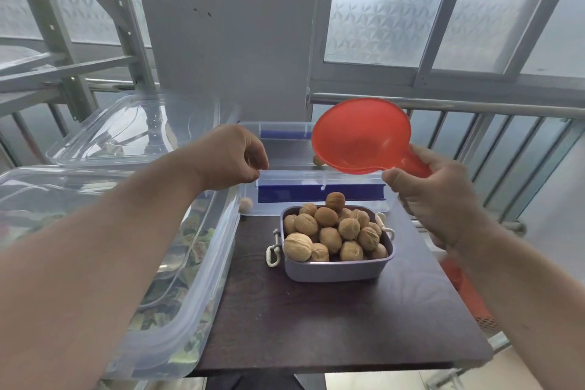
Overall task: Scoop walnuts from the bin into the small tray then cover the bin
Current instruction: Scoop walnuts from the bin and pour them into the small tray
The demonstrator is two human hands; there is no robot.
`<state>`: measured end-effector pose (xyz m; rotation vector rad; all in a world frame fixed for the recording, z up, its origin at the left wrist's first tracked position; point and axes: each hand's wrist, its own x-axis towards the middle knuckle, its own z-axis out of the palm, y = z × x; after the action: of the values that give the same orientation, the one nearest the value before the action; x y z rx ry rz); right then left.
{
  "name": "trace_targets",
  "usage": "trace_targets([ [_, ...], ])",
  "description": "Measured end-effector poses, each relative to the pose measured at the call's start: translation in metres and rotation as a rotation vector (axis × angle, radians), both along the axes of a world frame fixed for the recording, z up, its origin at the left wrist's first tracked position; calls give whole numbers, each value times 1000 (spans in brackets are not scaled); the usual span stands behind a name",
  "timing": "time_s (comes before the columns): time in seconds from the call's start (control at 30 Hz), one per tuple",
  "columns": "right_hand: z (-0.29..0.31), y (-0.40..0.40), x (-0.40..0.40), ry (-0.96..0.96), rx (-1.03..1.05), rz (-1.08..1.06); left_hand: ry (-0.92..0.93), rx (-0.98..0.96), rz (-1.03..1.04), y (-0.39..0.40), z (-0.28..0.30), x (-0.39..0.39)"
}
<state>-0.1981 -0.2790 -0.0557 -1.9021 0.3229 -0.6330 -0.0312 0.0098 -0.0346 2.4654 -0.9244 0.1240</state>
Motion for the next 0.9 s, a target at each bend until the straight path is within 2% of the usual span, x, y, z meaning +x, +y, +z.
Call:
trace_targets([
  [0.1,4,2,23,100,33,-9,15,6,-3,1,0,1],
  [0.23,17,16,43,162,-401,-67,40,16,7,3,1,1],
  [0.3,20,21,55,211,-524,-77,53,22,6,3,1,0],
  [0.4,23,21,70,283,-474,-75,59,21,12,4,1,0],
  [0.5,22,25,77,393,-416,14,69,13,15,5,2,2],
  [0.6,16,29,84,512,-524,72,51,16,25,2,1,3],
  [0.73,13,33,87,574,-654,104,39,39,29,1,2,2],
  [0.83,14,35,86,577,-790,152,24,62,28,1,4,0],
  [0.9,12,34,87,542,-786,161,21,75,29,0,5,-1],
])
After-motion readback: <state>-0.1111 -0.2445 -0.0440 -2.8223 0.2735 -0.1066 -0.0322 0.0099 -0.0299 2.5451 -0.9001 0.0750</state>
